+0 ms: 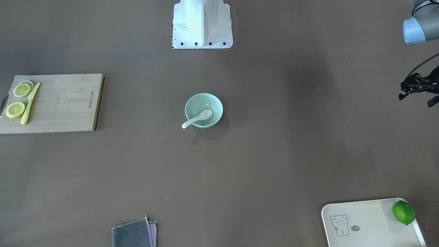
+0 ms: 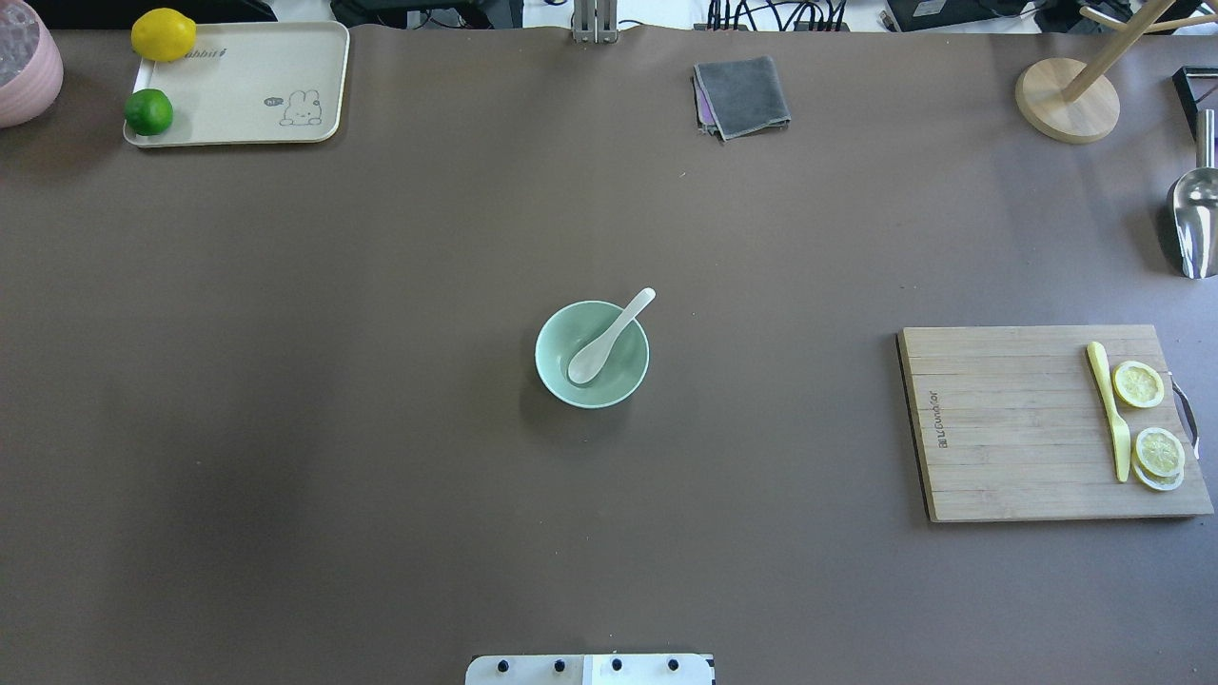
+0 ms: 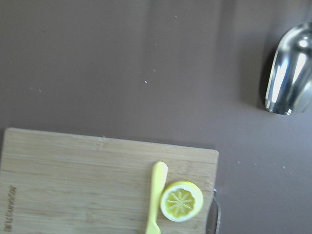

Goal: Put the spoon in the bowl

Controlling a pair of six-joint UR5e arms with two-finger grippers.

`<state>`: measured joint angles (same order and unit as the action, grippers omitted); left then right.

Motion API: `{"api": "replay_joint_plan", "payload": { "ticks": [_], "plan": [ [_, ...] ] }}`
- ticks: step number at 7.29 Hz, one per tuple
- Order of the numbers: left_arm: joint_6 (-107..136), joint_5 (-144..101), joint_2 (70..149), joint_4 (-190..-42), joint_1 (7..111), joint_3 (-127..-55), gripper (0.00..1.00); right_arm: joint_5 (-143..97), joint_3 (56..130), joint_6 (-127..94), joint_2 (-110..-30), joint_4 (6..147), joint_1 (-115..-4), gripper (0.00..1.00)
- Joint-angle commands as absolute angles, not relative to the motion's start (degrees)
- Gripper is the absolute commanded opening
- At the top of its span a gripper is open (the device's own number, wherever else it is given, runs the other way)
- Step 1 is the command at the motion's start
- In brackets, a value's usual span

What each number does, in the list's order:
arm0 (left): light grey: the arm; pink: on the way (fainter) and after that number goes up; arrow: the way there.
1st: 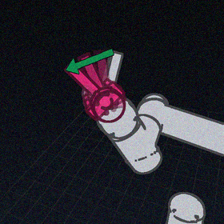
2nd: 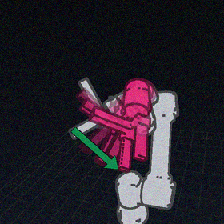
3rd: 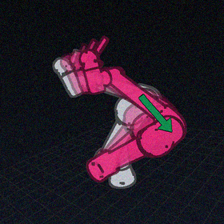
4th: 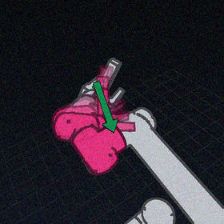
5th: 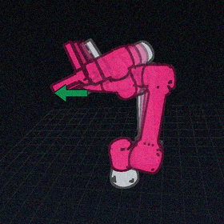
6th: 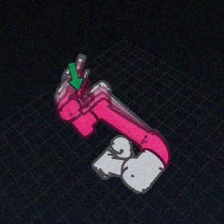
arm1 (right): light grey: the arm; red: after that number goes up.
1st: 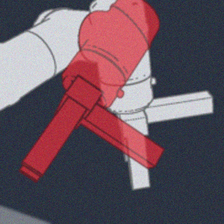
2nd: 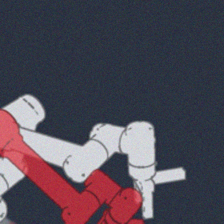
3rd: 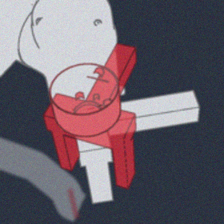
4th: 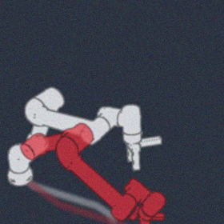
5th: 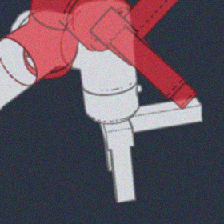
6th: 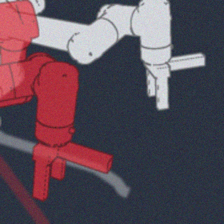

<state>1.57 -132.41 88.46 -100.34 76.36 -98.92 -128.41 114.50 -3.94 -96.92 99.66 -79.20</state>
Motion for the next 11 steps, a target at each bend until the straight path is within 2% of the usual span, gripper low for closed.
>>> {"api": "replay_joint_plan", "payload": {
  "ticks": [1, 3, 11],
  "plan": [
    [-17.9, -132.9, 94.6, -78.2, 86.8, -98.9, 0.98, -129.0, 109.7, 7.5, -102.4, 99.7, -87.4, 1.0],
    [-21.1, -133.4, 93.1, -76.5, 91.2, -99.1, 0.98, -132.9, 107.9, 7.4, -104.4, 99.7, -89.6, 1.0],
    [-21.1, -132.7, 91.5, -76.9, 91.8, -99.8, 0.98, -133.7, 108.2, 7.6, -104.2, 99.6, -89.6, 1.0]
  ]
}}
